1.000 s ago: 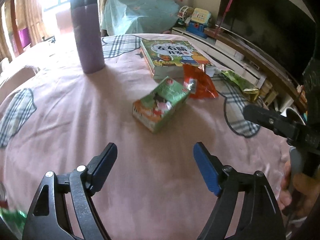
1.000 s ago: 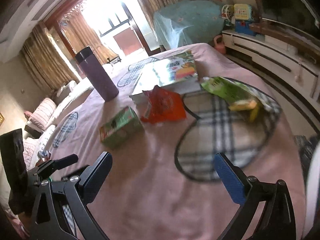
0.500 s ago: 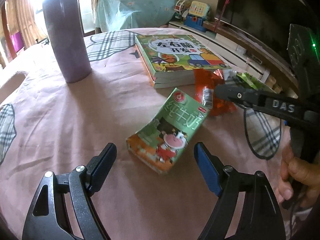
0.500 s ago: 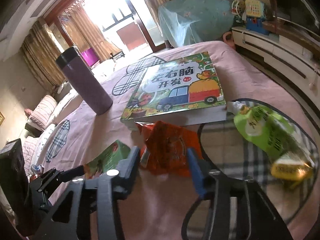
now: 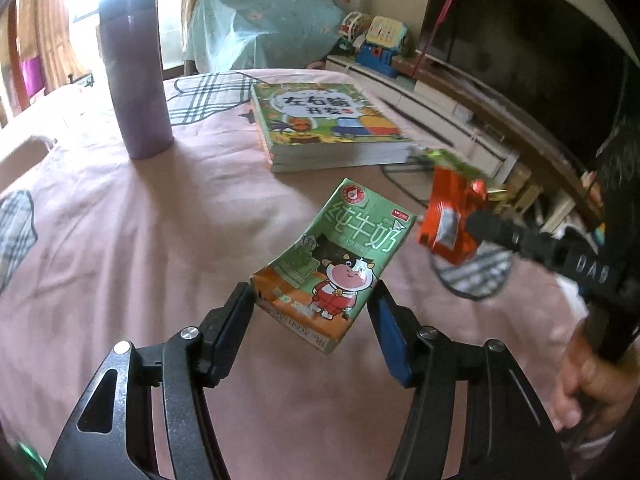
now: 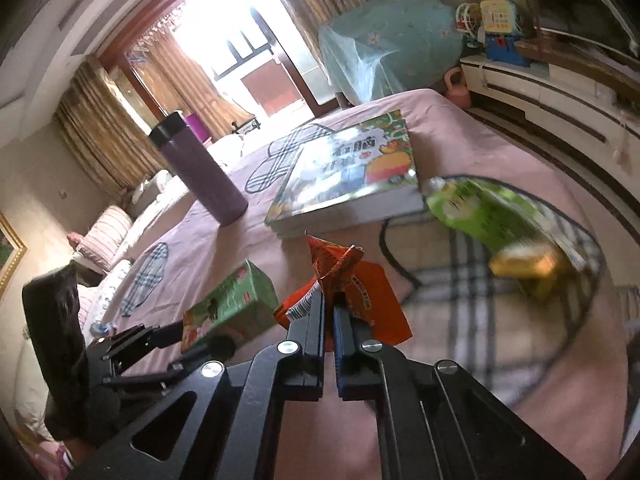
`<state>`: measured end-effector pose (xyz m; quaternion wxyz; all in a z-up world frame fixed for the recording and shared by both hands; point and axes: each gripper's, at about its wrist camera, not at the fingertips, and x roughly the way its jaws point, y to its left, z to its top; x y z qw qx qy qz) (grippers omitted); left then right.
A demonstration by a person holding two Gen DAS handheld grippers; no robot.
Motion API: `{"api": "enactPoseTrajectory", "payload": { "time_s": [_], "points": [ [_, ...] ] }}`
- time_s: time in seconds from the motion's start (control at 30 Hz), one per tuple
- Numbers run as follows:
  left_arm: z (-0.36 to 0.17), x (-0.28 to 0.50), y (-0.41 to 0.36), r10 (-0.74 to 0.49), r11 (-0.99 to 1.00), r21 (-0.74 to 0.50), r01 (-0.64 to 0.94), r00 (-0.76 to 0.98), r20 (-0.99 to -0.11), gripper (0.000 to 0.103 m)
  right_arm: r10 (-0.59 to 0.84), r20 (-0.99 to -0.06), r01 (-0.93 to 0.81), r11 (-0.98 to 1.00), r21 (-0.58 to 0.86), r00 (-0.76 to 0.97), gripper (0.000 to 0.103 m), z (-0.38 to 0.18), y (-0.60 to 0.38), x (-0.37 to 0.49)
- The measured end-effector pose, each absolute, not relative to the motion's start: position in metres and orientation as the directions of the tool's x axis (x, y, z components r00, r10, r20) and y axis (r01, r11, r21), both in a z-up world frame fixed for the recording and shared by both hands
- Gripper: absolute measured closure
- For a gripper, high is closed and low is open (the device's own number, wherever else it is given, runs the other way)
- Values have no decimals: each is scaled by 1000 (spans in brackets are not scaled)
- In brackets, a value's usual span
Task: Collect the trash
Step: 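Grasp the green milk carton with the left tool while the right tool grasps the orange snack bag, then carry the milk carton and snack bag over the bin and open both tools to drop them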
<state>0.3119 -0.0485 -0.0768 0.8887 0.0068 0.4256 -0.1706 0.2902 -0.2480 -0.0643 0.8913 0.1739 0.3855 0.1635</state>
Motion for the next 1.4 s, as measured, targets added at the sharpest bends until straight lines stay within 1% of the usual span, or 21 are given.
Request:
{"api": "enactPoseTrajectory", "payload": {
  "time_s": [0.2,0.47,0.63,0.73,1.0,1.4],
  "points": [
    [-71,266,-62,-359,924,-194,329,577,-734,44,427,-612,-147,879,454,665,100,-63,-268,235],
    [-68,224,-92,-393,909,-213,359,561,-728,45,386,-593,-96,883,460,707,100,-56,-308,173],
    [-66,208,-118,-395,901,-189,390,558,-730,45,354,-586,-54,883,466,729,100,-54,-332,141],
    [-64,198,-135,-387,895,-150,420,565,-728,45,337,-577,-34,882,471,744,100,-52,-345,126],
    [-52,178,-168,-385,876,-86,475,580,-718,45,309,-548,-6,875,485,777,100,-45,-362,101],
    [-48,166,-201,-405,847,-63,528,564,-720,45,267,-513,30,866,499,816,100,-38,-388,77]
  ]
}}
